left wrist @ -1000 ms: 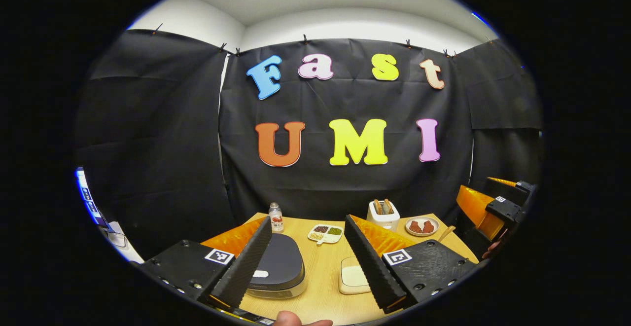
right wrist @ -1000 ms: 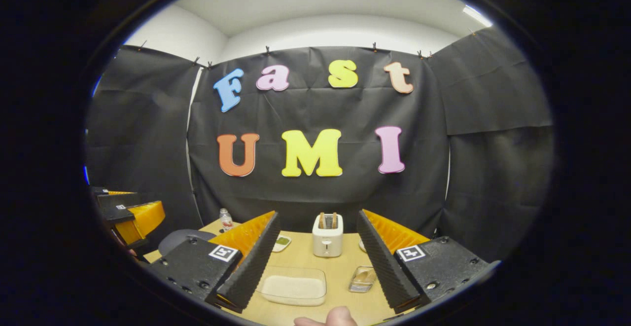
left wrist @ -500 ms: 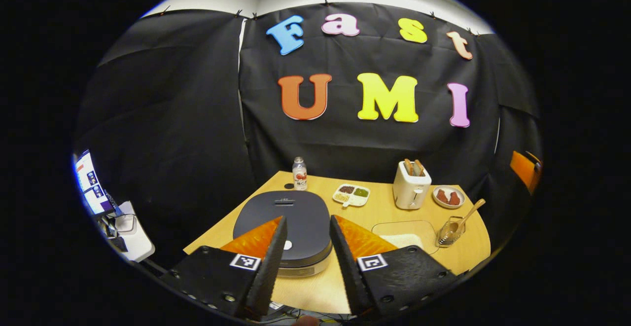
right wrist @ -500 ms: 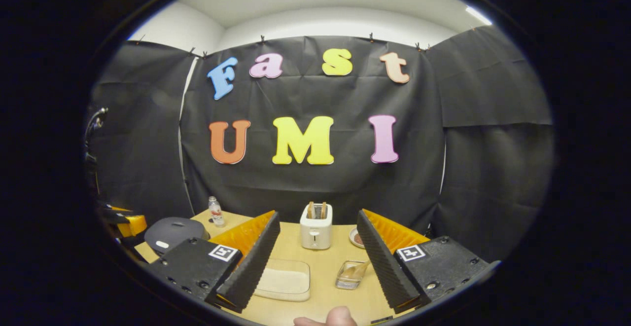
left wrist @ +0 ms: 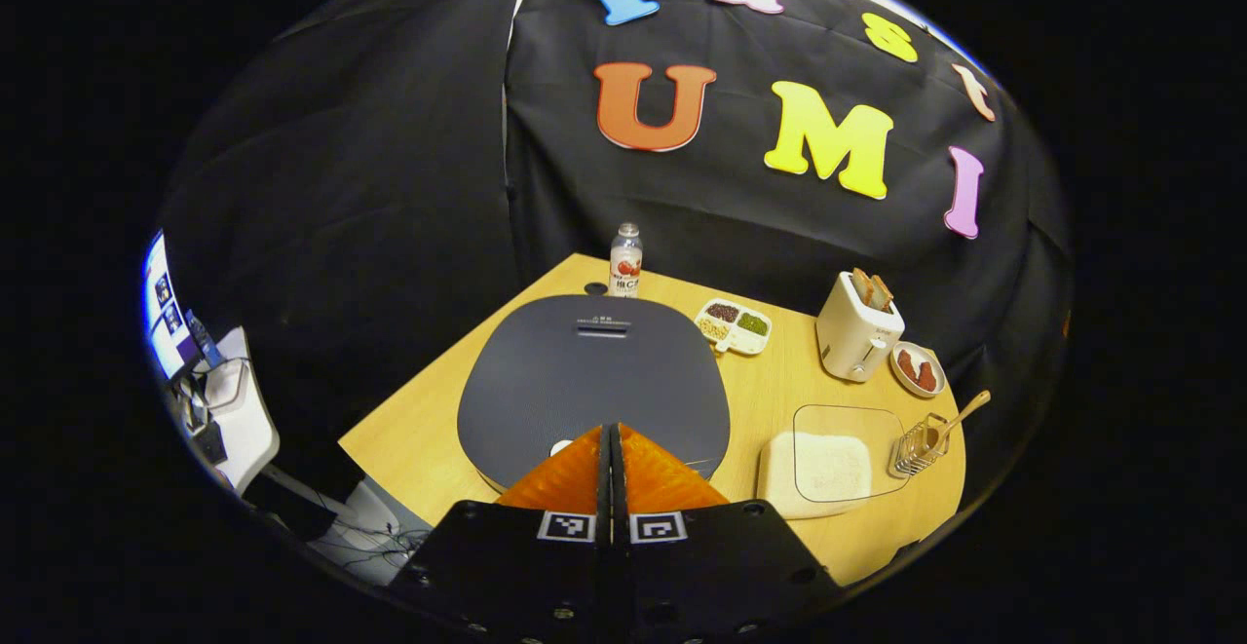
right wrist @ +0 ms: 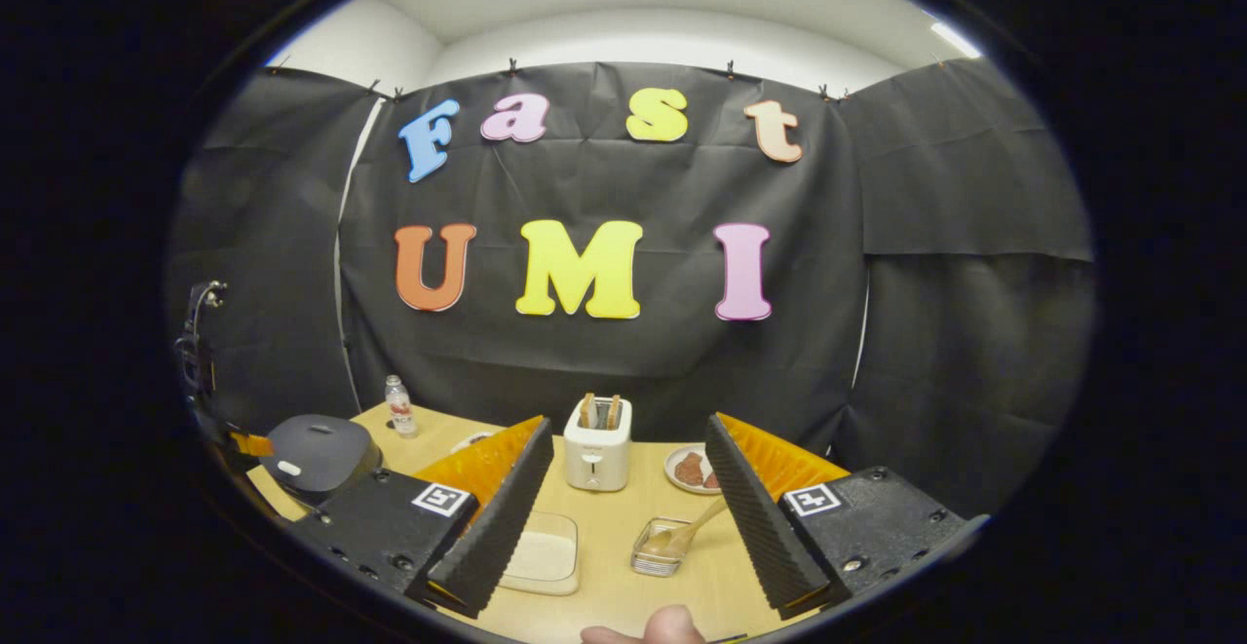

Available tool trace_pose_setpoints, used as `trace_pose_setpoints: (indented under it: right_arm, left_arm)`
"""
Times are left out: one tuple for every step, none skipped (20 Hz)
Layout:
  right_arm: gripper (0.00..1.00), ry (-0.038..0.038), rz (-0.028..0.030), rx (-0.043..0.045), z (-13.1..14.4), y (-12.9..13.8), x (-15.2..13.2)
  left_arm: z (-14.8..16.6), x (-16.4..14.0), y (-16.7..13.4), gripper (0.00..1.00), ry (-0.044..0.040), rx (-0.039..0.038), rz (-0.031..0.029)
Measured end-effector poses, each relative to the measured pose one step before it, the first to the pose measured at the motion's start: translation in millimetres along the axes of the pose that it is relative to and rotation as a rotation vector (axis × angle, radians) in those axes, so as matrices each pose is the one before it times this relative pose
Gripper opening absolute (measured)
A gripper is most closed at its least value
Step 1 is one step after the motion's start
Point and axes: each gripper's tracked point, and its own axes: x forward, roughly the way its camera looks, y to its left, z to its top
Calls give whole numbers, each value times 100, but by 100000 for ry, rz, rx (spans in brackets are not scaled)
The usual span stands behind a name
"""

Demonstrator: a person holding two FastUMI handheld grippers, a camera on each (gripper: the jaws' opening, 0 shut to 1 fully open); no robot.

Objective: Close the left gripper, press the button to open the rice cooker; take a wooden spoon from the chopstick holder with the right hand, scoop a spoonful of rice and pour it into the rice cooker, then put the wooden spoon back into the chopstick holder.

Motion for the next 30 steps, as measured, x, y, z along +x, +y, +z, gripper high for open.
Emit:
trace_pose_setpoints:
  right_arm:
    - [100, 272, -431, 57, -54, -194, 201]
    - [100, 269, -505, -244, 3, -167, 110]
    - [100, 161, -390, -462, -39, -151, 187]
    - [100, 299, -428, -683, -89, -140, 180]
    - [100, 579, -417, -868, -300, -109, 94]
    - [100, 349, -720, -623, -93, -184, 52]
    - [100, -5, -655, 120, 65, -249, 79]
    - [100, 221, -329, 418, -61, 6, 44]
    - [100, 234, -432, 414, -233, -40, 18]
    - [100, 496, -241, 424, -140, 42, 32]
    - [100, 700, 19, 340, -367, 133, 5]
    - [100, 677, 96, 201, -323, 203, -32]
    - [100, 659, 311, 154, -346, 223, -49]
    - [100, 792, 685, 66, -214, 368, -28]
    - [100, 480, 606, -112, -239, 288, 23]
    - [100, 2, 458, -191, 17, 200, -54]
    - [100, -320, 496, -157, 259, 230, 11]
    - [100, -438, 343, -182, 302, 89, -65]
    - [100, -620, 264, -44, 143, -12, -67]
    - [100, -653, 85, 1, 277, 2, 24]
    - [100, -518, -238, -35, 185, -65, -53]
    - [100, -368, -403, 226, 135, -103, -66]
    - [100, -268, -182, 474, 89, -93, -148]
    - [100, -236, 49, 357, 130, 40, -194]
    - [100, -282, 33, 61, 13, 64, -211]
    - [100, -330, -132, -229, -8, -46, -325]
    - [100, -550, -489, -29, 122, -110, -223]
    - [100, -61, -91, 192, 34, -40, -280]
    - [100, 65, 128, 247, -114, 89, -269]
    - [100, -189, -132, 71, 104, -66, -333]
  left_arm:
    - [-685, 765, 680, 0, 2899, -582, 1321]
    - [-639, 770, 284, 0, 2791, -255, 248]
    - [-233, 460, 177, 0, 1919, 53, 234]
    - [-481, 475, 288, 0, 2168, 83, 101]
    - [467, 217, -71, 0, -693, 400, 6]
    - [241, 7, -55, 0, -185, 721, -447]
    - [-529, 53, 112, 0, 2299, -805, 69]
    - [-73, -6, -15, 0, 290, -999, -437]
    - [-355, -56, -38, 0, 1621, -1030, -246]
    - [-126, -63, 0, 0, 645, -1247, -124]
    - [-98, 120, 48, 0, 324, -242, 46]
    - [-185, 242, -120, 0, -192, 790, 616]
    - [-250, -91, -35, 0, 136, 2720, 740]
    - [-164, 259, 66, 0, 472, 2406, 528]
    - [384, -187, -59, 0, -1372, 493, 135]
    - [-35, -168, -25, 0, -479, -636, -436]
    - [295, -179, -59, 0, -189, 1008, -739]
    - [401, -256, 44, 0, -1350, 2069, -515]
    - [459, 253, 80, 0, -1209, 1869, 52]
    - [752, -742, 88, 0, -2320, 1739, 177]
    - [989, -585, -25, 0, -3496, 1872, 211]
    - [1414, -579, 29, 0, -3904, 1479, 320]
    - [1529, -580, 119, 0, -4244, 272, 125]
    - [1681, -357, 48, 0, -3907, -585, -263]
    - [1584, -376, -108, 0, -4264, -679, -264]
    - [1665, -248, 99, 0, -4566, 141, -433]
    - [1624, -154, 340, 0, -4966, 581, -39]
    - [1480, -93, 130, 0, -3547, -59, -144]
    - [1473, -119, 87, 0, -4286, -171, 460]
    - [1600, -471, -105, 0, -4612, -137, -177]
